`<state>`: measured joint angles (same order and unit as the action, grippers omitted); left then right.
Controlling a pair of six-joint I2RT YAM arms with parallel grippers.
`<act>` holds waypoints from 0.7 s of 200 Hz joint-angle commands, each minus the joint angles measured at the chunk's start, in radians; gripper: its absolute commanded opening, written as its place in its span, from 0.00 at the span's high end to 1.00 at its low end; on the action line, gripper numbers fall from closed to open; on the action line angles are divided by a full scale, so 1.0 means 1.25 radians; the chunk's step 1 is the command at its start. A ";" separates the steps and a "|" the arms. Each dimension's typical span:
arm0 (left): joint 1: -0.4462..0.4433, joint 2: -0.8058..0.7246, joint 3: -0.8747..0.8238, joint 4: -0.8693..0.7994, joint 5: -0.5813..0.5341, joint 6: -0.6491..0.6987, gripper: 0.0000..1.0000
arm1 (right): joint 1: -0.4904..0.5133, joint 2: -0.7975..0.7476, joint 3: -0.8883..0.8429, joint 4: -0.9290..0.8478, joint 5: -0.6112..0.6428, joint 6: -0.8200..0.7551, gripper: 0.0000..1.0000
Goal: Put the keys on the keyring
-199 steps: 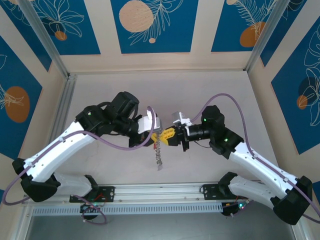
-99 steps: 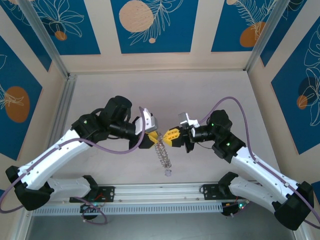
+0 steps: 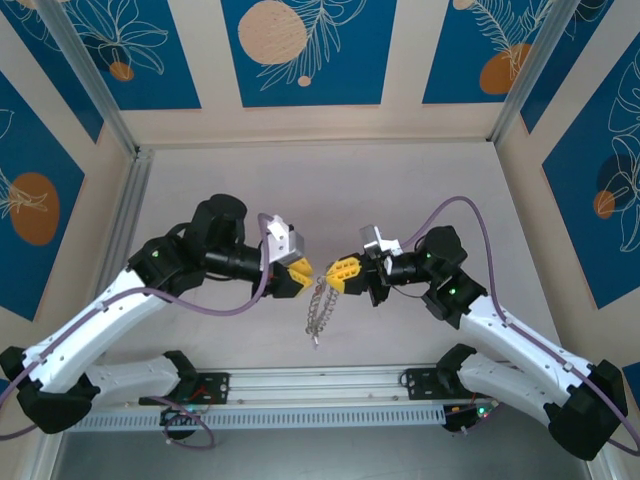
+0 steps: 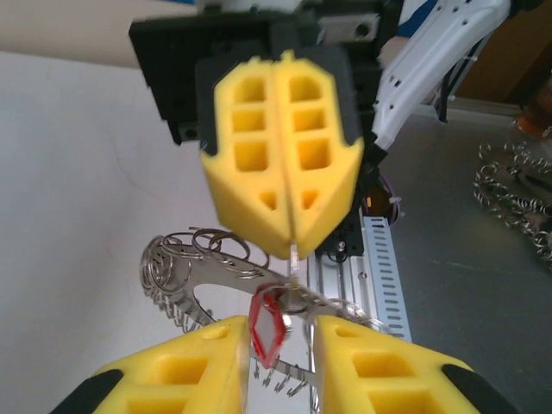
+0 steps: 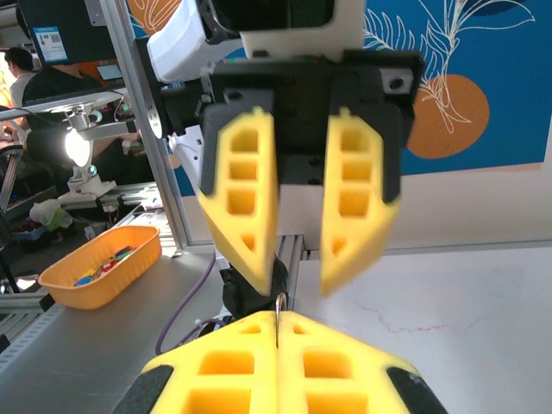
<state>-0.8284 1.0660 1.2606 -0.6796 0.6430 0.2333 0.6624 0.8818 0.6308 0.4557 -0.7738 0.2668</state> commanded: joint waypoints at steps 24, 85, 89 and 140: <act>0.009 -0.012 -0.038 0.036 0.008 -0.017 0.73 | -0.002 -0.003 -0.006 0.093 -0.001 0.043 1.00; 0.014 -0.008 -0.088 0.090 0.021 -0.039 0.73 | -0.002 -0.005 -0.008 0.112 -0.007 0.052 1.00; 0.014 -0.008 -0.090 0.093 0.026 -0.040 0.73 | -0.002 -0.005 -0.009 0.112 -0.005 0.052 1.00; 0.014 -0.033 -0.150 0.173 0.081 -0.084 0.70 | -0.003 0.000 -0.011 0.139 0.009 0.065 1.00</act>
<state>-0.8219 1.0527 1.1126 -0.5438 0.6918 0.1692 0.6624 0.8867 0.6243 0.5694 -0.7746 0.3271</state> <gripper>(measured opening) 0.288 0.041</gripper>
